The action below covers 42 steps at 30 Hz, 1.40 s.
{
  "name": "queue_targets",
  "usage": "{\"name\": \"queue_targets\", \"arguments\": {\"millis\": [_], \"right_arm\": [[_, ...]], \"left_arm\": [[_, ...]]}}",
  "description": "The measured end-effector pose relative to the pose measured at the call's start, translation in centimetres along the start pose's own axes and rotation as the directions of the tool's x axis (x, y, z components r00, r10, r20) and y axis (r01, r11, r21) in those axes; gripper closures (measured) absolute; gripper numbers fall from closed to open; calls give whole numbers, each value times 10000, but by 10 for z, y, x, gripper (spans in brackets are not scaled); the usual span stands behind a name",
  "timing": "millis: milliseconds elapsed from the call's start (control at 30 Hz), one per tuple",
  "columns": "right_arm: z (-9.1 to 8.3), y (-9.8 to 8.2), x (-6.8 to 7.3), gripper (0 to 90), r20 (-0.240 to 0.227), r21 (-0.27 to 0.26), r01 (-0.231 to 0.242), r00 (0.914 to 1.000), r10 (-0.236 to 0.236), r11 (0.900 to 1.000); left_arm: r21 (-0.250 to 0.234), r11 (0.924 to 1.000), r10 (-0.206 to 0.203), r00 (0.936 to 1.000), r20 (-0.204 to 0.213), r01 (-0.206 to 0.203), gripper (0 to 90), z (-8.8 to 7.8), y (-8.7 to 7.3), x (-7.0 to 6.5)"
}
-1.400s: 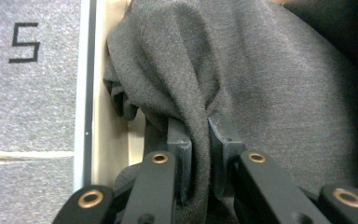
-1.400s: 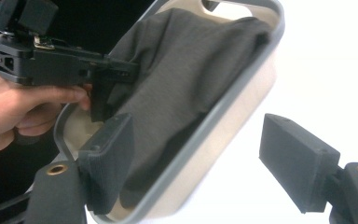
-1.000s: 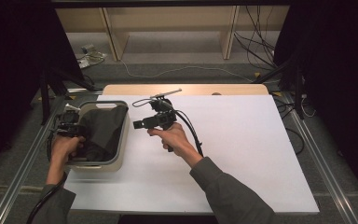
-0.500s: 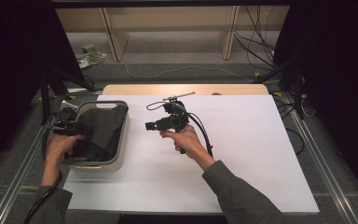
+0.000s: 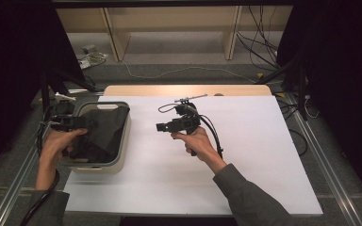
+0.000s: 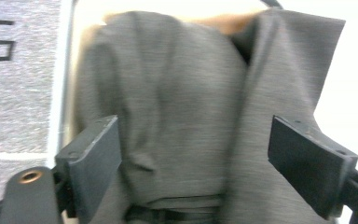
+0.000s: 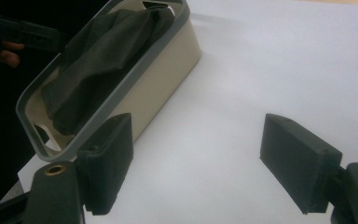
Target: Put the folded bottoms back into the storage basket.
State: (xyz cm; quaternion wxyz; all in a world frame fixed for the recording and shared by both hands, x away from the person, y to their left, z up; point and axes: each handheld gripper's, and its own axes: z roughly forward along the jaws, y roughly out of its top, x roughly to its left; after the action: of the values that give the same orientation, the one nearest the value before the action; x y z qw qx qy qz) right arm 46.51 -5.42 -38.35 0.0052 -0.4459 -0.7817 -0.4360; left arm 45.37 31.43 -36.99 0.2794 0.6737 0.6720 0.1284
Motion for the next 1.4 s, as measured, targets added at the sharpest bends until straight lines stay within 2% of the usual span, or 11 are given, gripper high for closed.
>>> {"name": "queue_targets", "arguments": {"millis": [200,267,367,533,700,800,900,1100,1267,1400], "right_arm": [[-6,-3,-5,257,43,-103,-73,10000,73,9999],[-8,-4,-7,254,56,-154,-56,10000,57,9999],[-14,-7,-10,250,115,-266,-61,9999,64,9996],[-23,-14,-17,246,133,-481,-129,9998,135,9988],[-30,-23,-26,246,194,-481,-191,9996,200,9987],[-33,-29,-31,246,214,-481,-232,9995,243,9986],[-37,-35,-35,247,231,-486,-311,9992,323,9983],[-44,-45,-44,247,385,-421,-375,9985,392,9984],[-50,-48,-50,247,520,-458,-450,9975,474,9979],[-51,-51,-52,247,575,-431,-417,9974,442,9982]], "left_arm": [[171,9991,367,9974,626,-378,161,10,-1,-20],[123,9987,491,9956,799,-503,189,14,-2,-25],[50,9979,645,9937,917,-652,370,19,-4,-27],[308,9952,897,9926,822,-925,649,32,-9,-28],[824,9890,1190,9915,522,-1230,784,52,-15,-35],[1018,9828,1538,9880,124,-1543,821,63,-18,-43],[1182,9793,1674,9857,-170,-1643,832,73,-19,-48],[1230,9828,1398,9901,-103,-1375,840,83,-18,-46],[1130,9838,1454,9882,-471,-1394,846,94,-16,-51],[985,9877,1261,9912,-408,-1216,847,98,-15,-51]]}}
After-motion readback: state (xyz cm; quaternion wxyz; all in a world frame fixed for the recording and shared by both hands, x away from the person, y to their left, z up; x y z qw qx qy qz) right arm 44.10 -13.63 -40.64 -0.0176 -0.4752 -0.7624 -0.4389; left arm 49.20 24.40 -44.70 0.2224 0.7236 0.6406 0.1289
